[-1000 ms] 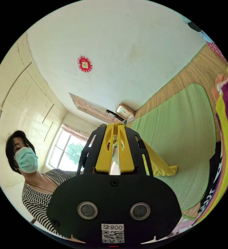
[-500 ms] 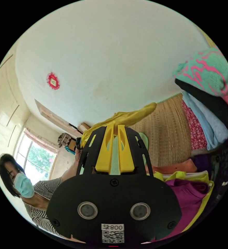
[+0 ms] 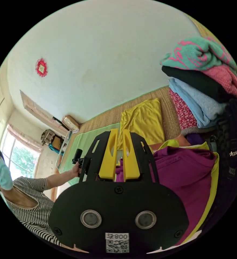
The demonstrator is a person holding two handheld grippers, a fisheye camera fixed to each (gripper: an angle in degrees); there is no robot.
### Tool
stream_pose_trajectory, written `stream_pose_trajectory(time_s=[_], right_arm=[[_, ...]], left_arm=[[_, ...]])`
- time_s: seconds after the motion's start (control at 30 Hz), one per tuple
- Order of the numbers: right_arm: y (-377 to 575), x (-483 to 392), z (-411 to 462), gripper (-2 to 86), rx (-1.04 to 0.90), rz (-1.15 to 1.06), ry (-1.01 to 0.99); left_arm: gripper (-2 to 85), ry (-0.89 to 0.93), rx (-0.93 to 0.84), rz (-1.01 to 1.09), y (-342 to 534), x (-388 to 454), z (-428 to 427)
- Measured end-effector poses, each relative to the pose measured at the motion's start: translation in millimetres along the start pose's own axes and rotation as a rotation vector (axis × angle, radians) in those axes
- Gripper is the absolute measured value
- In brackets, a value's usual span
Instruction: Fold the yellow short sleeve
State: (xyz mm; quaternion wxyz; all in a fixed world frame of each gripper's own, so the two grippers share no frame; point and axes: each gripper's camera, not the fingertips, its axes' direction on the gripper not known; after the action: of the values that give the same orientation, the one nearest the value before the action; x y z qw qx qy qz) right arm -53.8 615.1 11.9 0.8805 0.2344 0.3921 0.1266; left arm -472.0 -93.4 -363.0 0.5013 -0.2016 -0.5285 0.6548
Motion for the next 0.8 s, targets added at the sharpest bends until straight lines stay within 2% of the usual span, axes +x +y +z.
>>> stream_pose_trajectory(time_s=[0.1,0.2,0.27,0.37,0.43,0.5,0.8], right_arm=[[55.4,-67.5,-15.8,1.1,0.059,-0.139,0.096],[119.4,-124.3,-24.0,0.6,0.113,-0.221,0.303],[151.4,-148.4,-25.1,0.5,0.128,-0.227,0.461],[188.4,-170.4,-21.8,0.5,0.15,-0.193,0.695],[200.1,-178.5,-18.1,1.2,0.157,-0.18,0.808],[199.4,-178.6,-15.0,2.0,0.134,-0.168,0.812],[168.2,-155.2,-0.9,8.1,0.043,-0.036,0.607]], left_arm=[[0.9,-0.117,-0.05,0.095,48.7,14.0,2.6],[0.5,-0.392,-0.121,0.245,99.7,46.3,16.8],[0.4,-0.672,-0.173,0.328,135.2,63.5,37.4],[0.4,-0.955,-0.266,0.305,165.7,47.9,69.0],[0.4,-1.029,-0.323,0.284,177.0,29.6,85.5],[0.3,-1.089,-0.372,0.271,184.0,13.1,99.7],[0.3,-1.071,-0.345,0.258,206.6,-12.2,120.9]])
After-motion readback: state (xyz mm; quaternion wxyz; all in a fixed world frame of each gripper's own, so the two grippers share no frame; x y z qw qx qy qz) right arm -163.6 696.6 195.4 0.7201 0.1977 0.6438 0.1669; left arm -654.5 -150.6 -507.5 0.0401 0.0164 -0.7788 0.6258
